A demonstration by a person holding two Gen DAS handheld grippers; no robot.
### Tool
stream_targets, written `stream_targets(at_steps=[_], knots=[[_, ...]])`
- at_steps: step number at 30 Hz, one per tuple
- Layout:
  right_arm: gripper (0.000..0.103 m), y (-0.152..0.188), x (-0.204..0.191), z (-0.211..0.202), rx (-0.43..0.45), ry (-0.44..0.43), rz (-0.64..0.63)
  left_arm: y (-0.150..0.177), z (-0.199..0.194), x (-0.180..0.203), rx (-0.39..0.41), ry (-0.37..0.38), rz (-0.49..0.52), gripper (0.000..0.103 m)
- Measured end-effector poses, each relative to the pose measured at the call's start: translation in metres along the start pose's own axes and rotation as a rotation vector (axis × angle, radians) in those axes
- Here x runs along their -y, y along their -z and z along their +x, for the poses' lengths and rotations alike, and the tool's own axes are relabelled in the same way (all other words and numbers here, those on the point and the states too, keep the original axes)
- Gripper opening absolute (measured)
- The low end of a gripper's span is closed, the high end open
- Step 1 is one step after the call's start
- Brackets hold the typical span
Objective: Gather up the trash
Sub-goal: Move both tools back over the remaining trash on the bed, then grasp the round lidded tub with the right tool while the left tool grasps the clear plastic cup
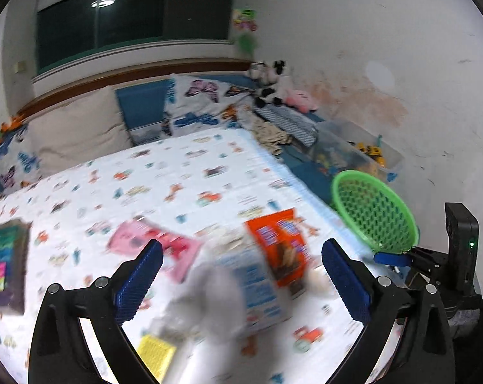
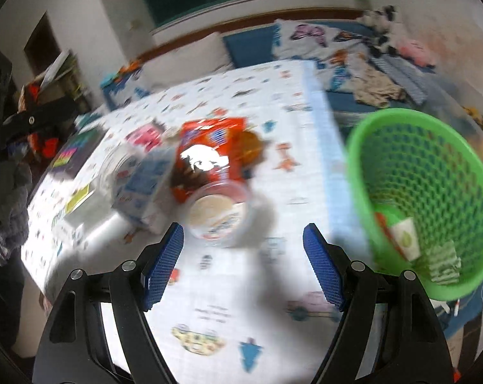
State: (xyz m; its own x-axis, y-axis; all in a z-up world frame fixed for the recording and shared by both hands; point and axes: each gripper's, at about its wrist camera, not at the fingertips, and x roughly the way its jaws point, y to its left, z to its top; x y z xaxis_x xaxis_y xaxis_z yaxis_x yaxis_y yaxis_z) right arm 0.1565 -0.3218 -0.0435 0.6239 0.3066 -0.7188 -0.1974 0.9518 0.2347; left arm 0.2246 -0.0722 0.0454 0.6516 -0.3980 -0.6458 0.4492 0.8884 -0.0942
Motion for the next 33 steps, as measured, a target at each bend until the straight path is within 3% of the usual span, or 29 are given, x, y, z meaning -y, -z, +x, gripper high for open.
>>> stream_targets(at_steps=[2,11,17,24,28,33], knots=[[0.082,0.0,-0.01,0.008,-0.009,0.006,-0.029,0.009,-0.006,-0.014,-0.006,-0.018,-0.016,0.096],[0.082,-0.006,-0.023,0.044,-0.062,0.055,-0.084,0.055,-0.021,-0.058,-0.045,-0.05,-0.064,0.096],[0.082,-0.008,-0.033,0.062,-0.071,0.095,-0.122,0.075,-0.025,-0.062,-0.074,-0.058,-0.018,0.096],[0.07,-0.01,-0.038,0.065,-0.061,0.13,-0.152,0.071,-0.01,-0.043,-0.079,0.03,0.003,0.095],[0.069,-0.01,-0.036,0.056,-0.043,0.123,-0.15,0.064,0.009,-0.024,-0.102,0.077,0.023,0.08],[0.069,-0.01,-0.033,0.042,-0.023,0.114,-0.14,0.052,0.04,-0.018,-0.15,0.112,-0.02,0.071]])
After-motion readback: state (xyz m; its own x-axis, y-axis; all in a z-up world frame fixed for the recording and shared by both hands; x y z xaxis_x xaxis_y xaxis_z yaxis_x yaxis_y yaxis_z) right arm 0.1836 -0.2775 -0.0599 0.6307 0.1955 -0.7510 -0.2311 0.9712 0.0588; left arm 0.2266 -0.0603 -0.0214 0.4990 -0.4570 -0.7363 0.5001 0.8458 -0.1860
